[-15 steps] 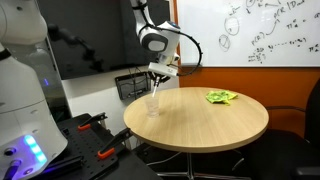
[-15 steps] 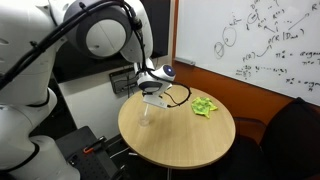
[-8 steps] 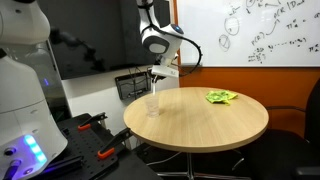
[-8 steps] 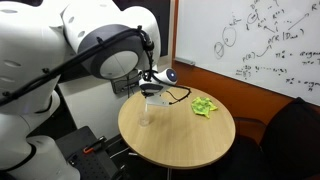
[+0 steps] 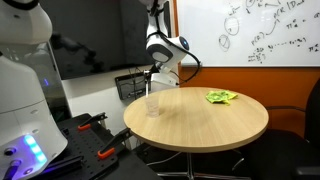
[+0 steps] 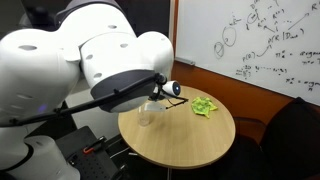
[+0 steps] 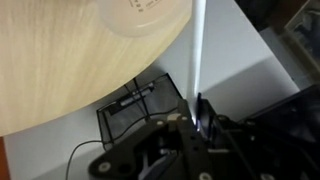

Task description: Put the pen in the cup

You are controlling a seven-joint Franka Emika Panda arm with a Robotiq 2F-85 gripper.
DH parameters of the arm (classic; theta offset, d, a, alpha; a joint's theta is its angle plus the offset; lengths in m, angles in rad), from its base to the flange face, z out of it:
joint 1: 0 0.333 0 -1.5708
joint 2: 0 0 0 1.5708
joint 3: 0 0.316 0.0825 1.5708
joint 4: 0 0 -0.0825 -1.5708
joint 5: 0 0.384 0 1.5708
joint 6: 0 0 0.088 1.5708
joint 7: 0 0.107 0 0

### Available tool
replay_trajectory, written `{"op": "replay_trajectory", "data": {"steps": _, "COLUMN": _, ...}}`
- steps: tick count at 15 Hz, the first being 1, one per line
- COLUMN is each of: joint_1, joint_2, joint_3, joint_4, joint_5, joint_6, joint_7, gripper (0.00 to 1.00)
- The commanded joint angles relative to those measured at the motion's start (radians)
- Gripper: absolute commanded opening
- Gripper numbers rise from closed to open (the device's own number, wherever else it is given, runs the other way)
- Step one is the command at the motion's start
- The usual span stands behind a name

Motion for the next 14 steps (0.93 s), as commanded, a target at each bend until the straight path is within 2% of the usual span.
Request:
{"op": "replay_trajectory", "data": {"steps": 1, "joint_1": -0.022, "joint_2": 0.064, "joint_3": 0.022, "joint_4": 0.014, "joint_5": 0.019, "joint_6": 0.027, "joint_7": -0.065, "gripper": 0.04}}
{"op": "replay_trajectory", "data": {"steps": 6, "joint_1": -0.004, "joint_2": 0.102, "joint_3": 0.004, "joint_4": 0.045, "joint_5": 0.003, "joint_6": 0.054, "joint_7": -0.074, "gripper": 0.04}}
{"op": "replay_trajectory", "data": {"steps": 14, "joint_1": 0.031, "joint_2": 0.145, "joint_3": -0.033, "joint_4": 0.061, "joint_5": -0.068, "joint_6": 0.177, "joint_7": -0.027, "gripper": 0.04}}
